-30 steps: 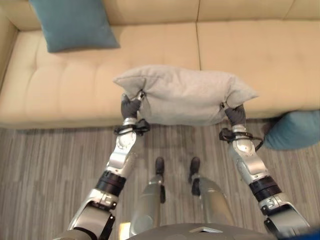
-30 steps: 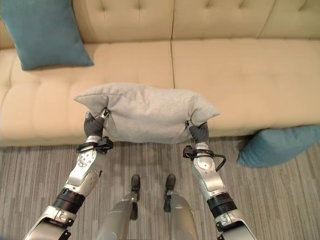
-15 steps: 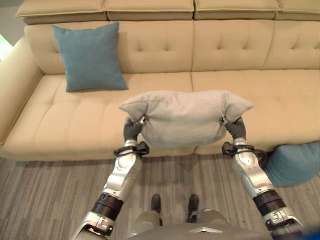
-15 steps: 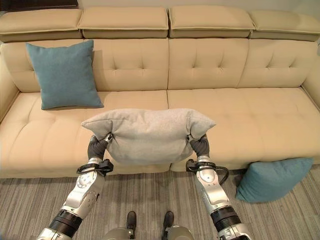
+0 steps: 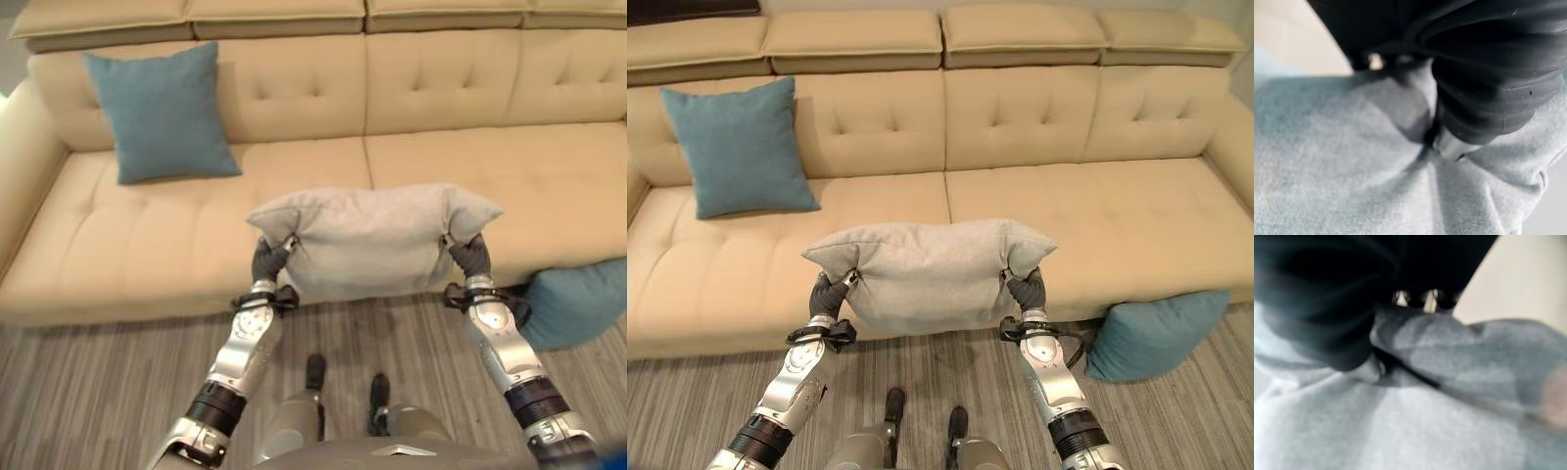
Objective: Pick up all the scattered cushions and arrange them neatly on the sofa.
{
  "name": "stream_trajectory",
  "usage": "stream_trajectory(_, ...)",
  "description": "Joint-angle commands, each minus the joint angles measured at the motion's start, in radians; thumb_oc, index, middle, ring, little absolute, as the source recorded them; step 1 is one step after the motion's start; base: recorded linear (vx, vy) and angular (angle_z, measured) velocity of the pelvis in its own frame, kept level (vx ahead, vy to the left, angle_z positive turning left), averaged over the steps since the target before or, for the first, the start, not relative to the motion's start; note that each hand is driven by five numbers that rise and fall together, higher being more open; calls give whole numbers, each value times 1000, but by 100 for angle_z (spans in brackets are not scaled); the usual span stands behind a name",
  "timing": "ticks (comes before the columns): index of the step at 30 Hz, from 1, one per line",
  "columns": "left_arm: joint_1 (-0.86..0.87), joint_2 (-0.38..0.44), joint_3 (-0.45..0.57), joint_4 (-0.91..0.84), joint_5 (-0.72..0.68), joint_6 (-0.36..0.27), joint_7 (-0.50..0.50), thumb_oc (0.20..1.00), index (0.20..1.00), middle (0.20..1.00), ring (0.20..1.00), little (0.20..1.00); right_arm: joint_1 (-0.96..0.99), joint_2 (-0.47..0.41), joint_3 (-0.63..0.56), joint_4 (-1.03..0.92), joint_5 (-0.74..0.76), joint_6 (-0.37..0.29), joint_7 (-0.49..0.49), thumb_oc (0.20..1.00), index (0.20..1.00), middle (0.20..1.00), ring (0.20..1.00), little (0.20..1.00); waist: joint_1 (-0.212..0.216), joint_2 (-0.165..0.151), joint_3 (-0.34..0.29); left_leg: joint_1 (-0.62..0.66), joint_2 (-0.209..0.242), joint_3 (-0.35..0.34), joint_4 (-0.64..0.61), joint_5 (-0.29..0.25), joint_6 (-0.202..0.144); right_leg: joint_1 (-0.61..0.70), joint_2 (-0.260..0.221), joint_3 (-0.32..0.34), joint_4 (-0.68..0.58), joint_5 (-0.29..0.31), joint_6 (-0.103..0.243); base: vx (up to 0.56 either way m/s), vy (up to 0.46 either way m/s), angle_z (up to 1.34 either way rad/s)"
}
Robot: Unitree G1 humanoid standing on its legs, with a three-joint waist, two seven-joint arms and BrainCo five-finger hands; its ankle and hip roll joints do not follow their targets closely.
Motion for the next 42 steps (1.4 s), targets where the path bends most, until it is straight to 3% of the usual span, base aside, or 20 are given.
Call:
stream_trajectory(1,-47,12,20,-108,42,-82,-54,200,200,200,200,200,-93,37,30,-106,-56,-85,61,200,200,200,200,200,48,-16,-50,-11,3,32,91,-127,-25,59,-77,-12,135,-42,114,118,173,-77)
stream_trajectory(3,-46,21,22,-109,42,-86,-58,200,200,200,200,200,-109,49,42,-108,-61,-86,72,200,200,200,200,200,51,-9,-39,7,8,53,88,-131,-7,-6,-88,8,249,-11,136,91,127,-98)
stream_trajectory(5,-50,24,28,-106,48,-89,-60,200,200,200,200,200,-116,52,43,-115,-61,-89,77,200,200,200,200,200,46,1,-37,32,7,64,73,-143,2,-46,-101,3,263,-4,134,135,79,-25)
stream_trajectory(6,-51,23,31,-109,44,-93,-61,200,200,200,200,200,-120,48,48,-114,-57,-88,81,200,200,200,200,200,42,1,-41,47,4,69,60,-149,0,-48,-110,-15,212,-1,127,358,-41,-21)
stream_trajectory(7,-40,22,36,-115,37,-95,-72,200,200,200,200,200,-143,41,62,-104,-49,-84,91,200,200,200,200,200,36,0,-48,94,0,83,34,-171,-9,-62,-134,-73,40,53,129,404,-91,-44)
stream_trajectory(8,-36,22,36,-116,37,-96,-77,200,200,200,200,200,-151,38,67,-104,-47,-83,97,200,200,200,200,200,31,-2,-49,111,-4,86,25,-177,-12,-81,-132,-78,-8,76,135,428,-133,-61)
stream_trajectory(11,-40,22,32,-103,32,-104,-95,200,200,200,200,200,-154,25,61,-109,-52,-79,108,200,200,200,200,200,13,-5,-50,155,-5,63,8,-201,-27,-102,-109,-20,-66,103,153,271,-127,-22)
stream_trajectory(13,-37,18,27,-103,35,-103,-100,200,200,200,200,200,-145,24,54,-110,-52,-80,111,200,200,200,200,200,13,-8,-49,168,-6,59,7,-210,-33,-92,-108,-19,-69,119,149,249,-187,65)
stream_trajectory(16,-23,-12,-2,-102,15,-99,-126,200,200,200,200,200,-82,-5,10,-120,-59,-89,106,200,200,200,200,200,-9,-13,-69,163,28,23,100,-243,-75,-17,-85,-41,-78,95,112,264,-288,65)
stream_trajectory(19,-35,-27,-26,-94,1,-94,-139,200,200,200,200,200,-43,-29,-21,-134,-51,-93,99,200,200,200,200,200,-31,-19,-55,40,67,35,350,-190,-108,38,-69,-79,-63,35,56,187,-288,73)
stream_trajectory(21,-44,-29,-36,-89,-2,-86,-142,200,200,200,200,200,-31,-31,-34,-137,-44,-92,93,200,200,200,200,200,-32,-27,-49,-14,72,69,392,-178,-98,65,-63,-94,-62,12,44,156,-184,49)
stream_trajectory(24,-56,-24,-41,-76,8,-73,-144,200,200,200,200,200,-23,-33,-45,-136,-46,-91,92,200,200,200,200,200,-24,-36,-57,-58,43,93,314,-203,-74,90,-55,-103,-64,-8,46,172,-70,26)
stream_trajectory(27,-65,-21,-43,-74,18,-67,-139,200,200,200,200,200,-22,-35,-57,-127,-40,-89,82,200,200,200,200,200,-9,-26,-61,-115,40,130,198,-105,-78,134,-28,-115,-68,-41,48,194,-7,8)
stream_trajectory(29,-71,-17,-42,-75,18,-67,-137,200,200,200,200,200,-29,-33,-64,-118,-36,-86,72,200,200,200,200,200,3,-21,-61,-127,52,161,151,-71,-82,156,-15,-114,-67,-60,48,176,46,4)
stream_trajectory(31,-65,-16,-47,-80,22,-63,-138,200,200,200,200,200,-20,-25,-68,-123,-45,-83,74,200,200,200,200,200,9,-12,-74,-83,46,143,99,-61,-75,177,-15,-112,-46,-82,56,261,160,-16)
stream_trajectory(34,-41,-6,-44,-93,35,-56,-147,200,200,200,200,200,-10,-12,-70,-122,-73,-75,87,200,200,200,200,200,13,-17,-102,5,21,152,34,-83,-46,173,-53,-104,22,-92,84,249,246,-36)
stream_trajectory(35,-32,6,-36,-105,37,-55,-148,200,200,200,200,200,-14,-6,-68,-124,-80,-74,93,200,200,200,200,200,10,-11,-97,35,19,158,27,-97,-28,135,-79,-100,120,-82,100,104,173,1)
stream_trajectory(38,-31,16,-33,-104,49,-58,-145,200,200,200,200,200,-26,9,-61,-125,-83,-78,99,200,200,200,200,200,4,-6,-86,69,16,163,10,-110,-8,57,-100,-69,237,-59,124,58,150,-2)
stream_trajectory(40,-32,16,-29,-102,49,-61,-145,200,200,200,200,200,-27,12,-61,-125,-81,-76,101,200,200,200,200,200,2,-6,-88,80,10,160,-3,-110,-7,44,-98,-49,223,-57,120,65,29,1)
stream_trajectory(42,-33,17,-19,-104,47,-66,-148,200,200,200,200,200,-40,10,-60,-122,-86,-76,100,200,200,200,200,200,-5,-3,-86,98,6,155,-29,-113,-9,1,-113,-35,129,-10,125,100,-21,2)
